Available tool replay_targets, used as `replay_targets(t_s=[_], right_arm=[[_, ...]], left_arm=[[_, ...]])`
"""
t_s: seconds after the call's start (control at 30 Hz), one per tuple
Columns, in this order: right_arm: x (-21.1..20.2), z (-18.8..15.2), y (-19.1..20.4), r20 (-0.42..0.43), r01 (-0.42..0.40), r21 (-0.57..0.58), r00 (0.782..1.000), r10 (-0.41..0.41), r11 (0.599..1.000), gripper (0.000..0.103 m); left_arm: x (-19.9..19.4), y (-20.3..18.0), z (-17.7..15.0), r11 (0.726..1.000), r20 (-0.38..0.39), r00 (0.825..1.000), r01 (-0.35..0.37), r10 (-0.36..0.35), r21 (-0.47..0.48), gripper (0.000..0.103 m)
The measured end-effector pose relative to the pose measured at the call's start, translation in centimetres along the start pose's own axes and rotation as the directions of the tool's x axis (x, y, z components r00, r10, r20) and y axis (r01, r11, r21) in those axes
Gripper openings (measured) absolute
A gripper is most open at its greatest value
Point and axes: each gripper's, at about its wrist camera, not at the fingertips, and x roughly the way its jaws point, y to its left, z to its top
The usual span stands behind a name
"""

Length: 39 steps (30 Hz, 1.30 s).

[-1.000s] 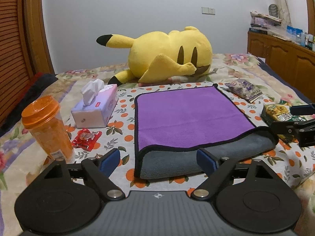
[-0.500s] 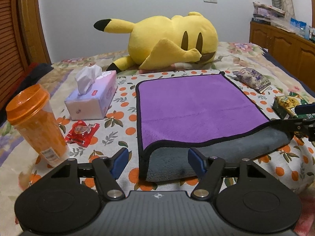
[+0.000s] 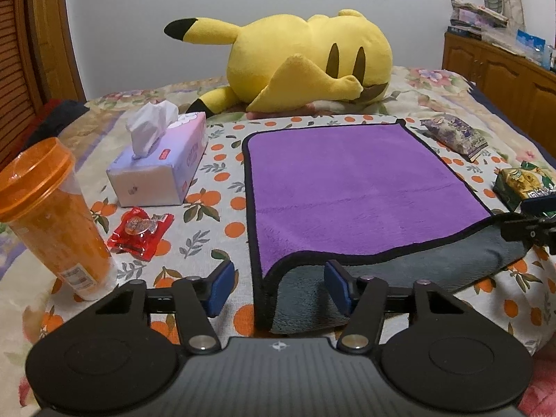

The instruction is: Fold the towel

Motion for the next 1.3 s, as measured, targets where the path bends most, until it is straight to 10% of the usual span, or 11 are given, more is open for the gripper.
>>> replay_targets(t_s=[0.83,1.3], right_arm=[[1.2,-0.5,-0.4,-0.099,-0.011,-0.019,0.995,0.010,1.000,0.006],[-0.5,0.7,-0.9,0.035,-0.008,-0.019,0.999,0.009,1.000,0.006]], left_arm=[[0.5,-0.4,-0.7,0.998,-0.057,0.996,0.067,-0.067,0.012,0.007],[-2.5,-0.6,1.0,0.997,0.117,0.991,0.070,-0.072,0.014,0.007]])
